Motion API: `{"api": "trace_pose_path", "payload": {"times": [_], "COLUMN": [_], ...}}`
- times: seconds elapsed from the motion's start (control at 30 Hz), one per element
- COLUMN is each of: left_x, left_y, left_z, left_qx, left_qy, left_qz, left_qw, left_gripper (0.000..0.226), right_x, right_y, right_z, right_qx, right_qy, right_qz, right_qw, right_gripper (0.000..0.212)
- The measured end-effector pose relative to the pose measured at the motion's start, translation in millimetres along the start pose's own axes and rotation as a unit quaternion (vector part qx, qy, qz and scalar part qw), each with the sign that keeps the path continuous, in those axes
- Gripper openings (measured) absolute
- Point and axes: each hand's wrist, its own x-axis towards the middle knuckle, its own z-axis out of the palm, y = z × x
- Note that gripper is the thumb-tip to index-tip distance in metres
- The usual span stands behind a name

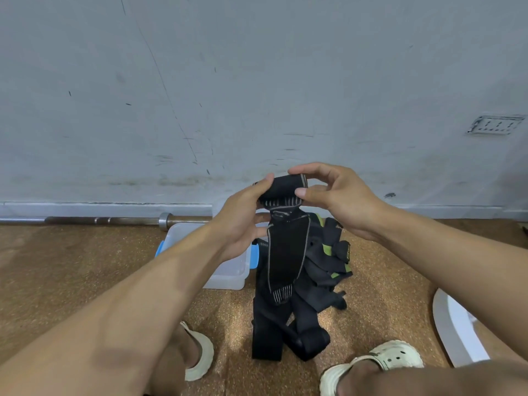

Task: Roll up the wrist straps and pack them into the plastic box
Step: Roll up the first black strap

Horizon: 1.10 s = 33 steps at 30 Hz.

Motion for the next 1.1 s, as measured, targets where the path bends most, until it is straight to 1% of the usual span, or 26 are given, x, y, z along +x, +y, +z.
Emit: {"api": "trace_pose_path", "payload": {"times": [0.07, 0.13, 0.3, 0.37, 0.43, 0.57, 0.7, 0.9, 1.0, 1.1], "left_x": [0, 1, 1, 1, 2, 0, -3, -1, 3, 8], "left_y": [-1, -2, -2, -2, -3, -3, -6, -9, -11, -12], "left_z": [0, 0, -2, -4, -7, -5, 4, 5, 5, 1], "left_qx": [-0.005, -0.014, -0.007, -0.003, -0.007, -0.024, -0.038, -0.005, -0.002, -0.006], "left_qy": [-0.004, 0.002, 0.000, -0.003, -0.012, -0.021, -0.042, -0.058, -0.040, -0.013], "left_qz": [-0.005, 0.005, 0.033, 0.043, 0.044, 0.042, 0.016, -0.014, -0.011, 0.007], "left_qw": [1.000, 1.000, 0.999, 0.999, 0.999, 0.999, 0.998, 0.998, 0.999, 1.000], "left_gripper": [0.036, 0.032, 0.027, 0.028, 0.030, 0.036, 0.027, 0.035, 0.036, 0.028], "right_x": [-4, -6, -4, -5, -6, -7, -10, -12, -14, -14], "right_y": [-3, -2, 10, 15, 20, 27, 28, 33, 37, 40], "right_z": [-3, -5, -3, 0, 2, 1, -3, -10, -11, -11], "right_qx": [-0.023, -0.017, 0.095, 0.105, 0.103, 0.110, 0.057, 0.033, 0.028, 0.052], "right_qy": [-0.002, -0.008, -0.008, -0.030, -0.050, -0.007, 0.025, 0.024, 0.017, 0.002], "right_qz": [-0.003, 0.006, 0.058, 0.075, 0.069, 0.035, -0.019, -0.064, -0.066, -0.030], "right_qw": [1.000, 1.000, 0.994, 0.991, 0.991, 0.993, 0.998, 0.997, 0.997, 0.998], "right_gripper": [0.032, 0.034, 0.037, 0.035, 0.033, 0.032, 0.032, 0.032, 0.033, 0.037]}}
